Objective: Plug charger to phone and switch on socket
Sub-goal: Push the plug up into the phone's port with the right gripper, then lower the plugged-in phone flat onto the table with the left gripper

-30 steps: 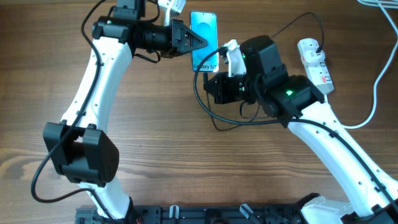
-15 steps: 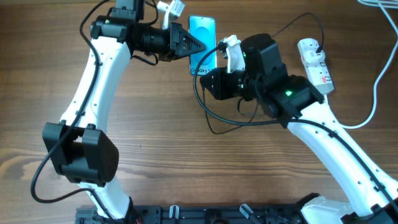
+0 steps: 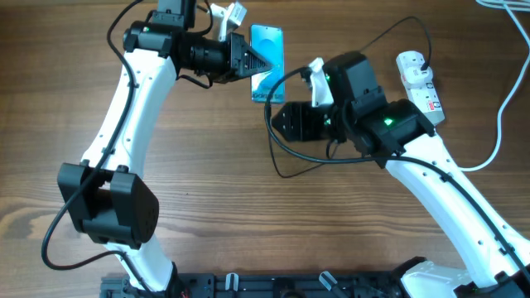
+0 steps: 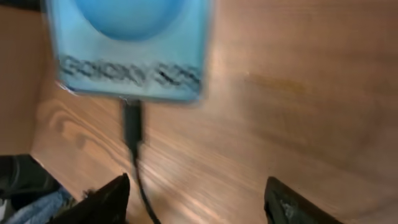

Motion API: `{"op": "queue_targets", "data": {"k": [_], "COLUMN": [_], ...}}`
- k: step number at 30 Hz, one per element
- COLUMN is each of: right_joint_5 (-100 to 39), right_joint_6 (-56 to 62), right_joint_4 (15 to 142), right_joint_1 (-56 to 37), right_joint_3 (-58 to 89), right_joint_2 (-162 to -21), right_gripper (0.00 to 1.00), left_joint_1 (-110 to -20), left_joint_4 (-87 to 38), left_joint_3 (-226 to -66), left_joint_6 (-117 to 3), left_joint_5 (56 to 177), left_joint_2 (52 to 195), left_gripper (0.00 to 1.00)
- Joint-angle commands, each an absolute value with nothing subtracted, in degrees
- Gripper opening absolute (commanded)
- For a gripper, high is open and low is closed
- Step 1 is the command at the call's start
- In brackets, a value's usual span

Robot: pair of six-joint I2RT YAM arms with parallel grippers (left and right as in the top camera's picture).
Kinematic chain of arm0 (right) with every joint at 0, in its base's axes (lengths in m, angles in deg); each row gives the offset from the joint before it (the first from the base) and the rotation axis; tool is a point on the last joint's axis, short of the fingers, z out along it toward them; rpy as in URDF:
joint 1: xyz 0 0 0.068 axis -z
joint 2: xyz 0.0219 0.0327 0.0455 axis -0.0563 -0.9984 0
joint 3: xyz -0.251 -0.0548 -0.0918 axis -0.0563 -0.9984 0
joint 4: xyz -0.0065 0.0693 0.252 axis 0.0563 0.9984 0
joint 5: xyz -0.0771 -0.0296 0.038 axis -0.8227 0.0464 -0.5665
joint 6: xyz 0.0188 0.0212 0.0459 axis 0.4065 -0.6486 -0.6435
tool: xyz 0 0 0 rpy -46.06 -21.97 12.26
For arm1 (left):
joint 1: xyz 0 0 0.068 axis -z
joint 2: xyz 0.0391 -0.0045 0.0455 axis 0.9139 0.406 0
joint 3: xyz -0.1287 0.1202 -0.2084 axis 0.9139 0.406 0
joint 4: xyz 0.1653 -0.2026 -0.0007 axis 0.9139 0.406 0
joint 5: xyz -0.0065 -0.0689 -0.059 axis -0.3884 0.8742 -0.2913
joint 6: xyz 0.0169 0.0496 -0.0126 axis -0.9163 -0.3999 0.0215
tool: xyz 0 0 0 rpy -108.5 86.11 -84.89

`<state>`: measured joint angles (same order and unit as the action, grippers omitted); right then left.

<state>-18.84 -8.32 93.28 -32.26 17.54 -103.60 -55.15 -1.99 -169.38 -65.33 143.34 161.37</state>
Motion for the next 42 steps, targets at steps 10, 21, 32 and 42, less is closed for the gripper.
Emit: {"op": "queue_targets", "data": {"k": [10,21,32,42], "right_joint_5": [-42.32,-44.24,-44.22,-44.22], "right_joint_6": [-14.94,-16.01,-16.01,-16.01], "right_joint_4": [106.65,107.24,106.32,106.24], "right_joint_1": [-30.30,-29.16,-29.18,-29.18], "right_joint_3": [18.61,18.24,18.24,18.24], "right_joint_2": [-102.49,-102.53,-102.53,-102.53], "right_gripper": [0.99,1.00,1.00,0.99], "left_joint_1": [-48.55,-46.76,-46.78,-46.78], "left_joint_4": [1.66,-3.98,-6.36,-7.95], "left_joint_3": [-168.98,-168.98,-168.98,-168.98], "left_joint_6": [-66.03,-65.87,-65.83,-65.83], "left_joint_5": [131.71,132.28,127.80,124.68], "left_joint_2": [175.77,183.73,186.99,187.25], "left_gripper": [0.04,0.04,0.04,0.10]}}
